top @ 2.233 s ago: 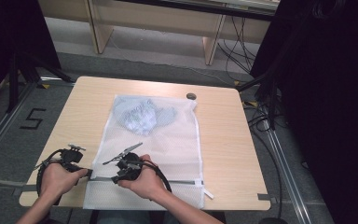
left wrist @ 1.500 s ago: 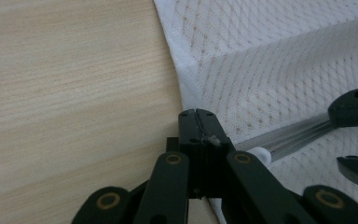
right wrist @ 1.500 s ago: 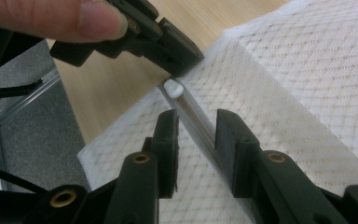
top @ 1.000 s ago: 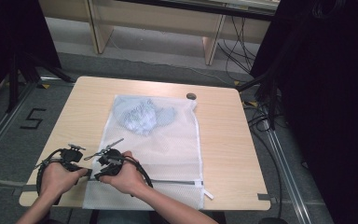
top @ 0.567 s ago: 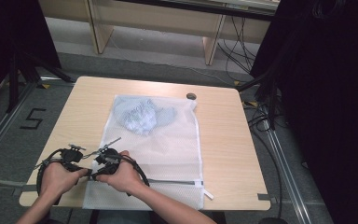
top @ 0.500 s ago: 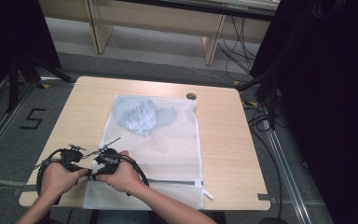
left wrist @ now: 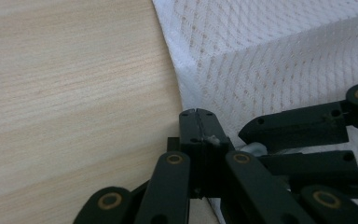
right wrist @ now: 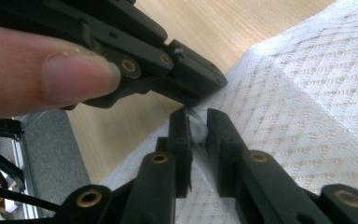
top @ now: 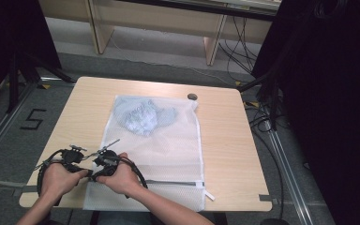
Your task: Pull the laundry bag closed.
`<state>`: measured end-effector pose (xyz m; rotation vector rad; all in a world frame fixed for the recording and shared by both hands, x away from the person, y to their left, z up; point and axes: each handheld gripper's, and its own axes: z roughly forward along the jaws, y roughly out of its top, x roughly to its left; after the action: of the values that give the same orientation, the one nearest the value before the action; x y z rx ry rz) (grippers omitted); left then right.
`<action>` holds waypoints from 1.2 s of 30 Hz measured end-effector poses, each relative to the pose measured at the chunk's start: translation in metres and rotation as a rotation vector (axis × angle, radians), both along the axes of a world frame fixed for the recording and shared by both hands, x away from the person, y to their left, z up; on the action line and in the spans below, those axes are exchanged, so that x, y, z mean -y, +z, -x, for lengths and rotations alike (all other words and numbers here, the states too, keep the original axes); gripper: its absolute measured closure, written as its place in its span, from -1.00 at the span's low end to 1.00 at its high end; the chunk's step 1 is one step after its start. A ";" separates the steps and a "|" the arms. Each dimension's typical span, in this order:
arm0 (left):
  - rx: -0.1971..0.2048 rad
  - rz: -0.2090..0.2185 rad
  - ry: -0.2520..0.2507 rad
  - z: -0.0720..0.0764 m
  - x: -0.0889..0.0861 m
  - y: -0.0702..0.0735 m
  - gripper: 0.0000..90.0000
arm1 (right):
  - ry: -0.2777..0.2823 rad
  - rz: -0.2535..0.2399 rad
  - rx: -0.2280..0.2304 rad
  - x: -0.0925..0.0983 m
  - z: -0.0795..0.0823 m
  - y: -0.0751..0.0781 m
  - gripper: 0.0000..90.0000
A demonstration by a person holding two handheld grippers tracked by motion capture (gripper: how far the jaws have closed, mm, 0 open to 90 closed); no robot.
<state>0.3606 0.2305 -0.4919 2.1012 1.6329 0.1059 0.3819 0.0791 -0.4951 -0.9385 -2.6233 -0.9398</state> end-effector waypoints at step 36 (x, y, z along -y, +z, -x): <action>0.056 -0.126 -0.121 0.004 0.010 0.002 1.00 | -0.030 0.029 0.043 0.013 0.009 0.009 0.93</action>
<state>0.3563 0.2207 -0.4898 2.2651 1.4986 0.2312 0.3732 0.0659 -0.4859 -0.9777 -2.6729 -0.9421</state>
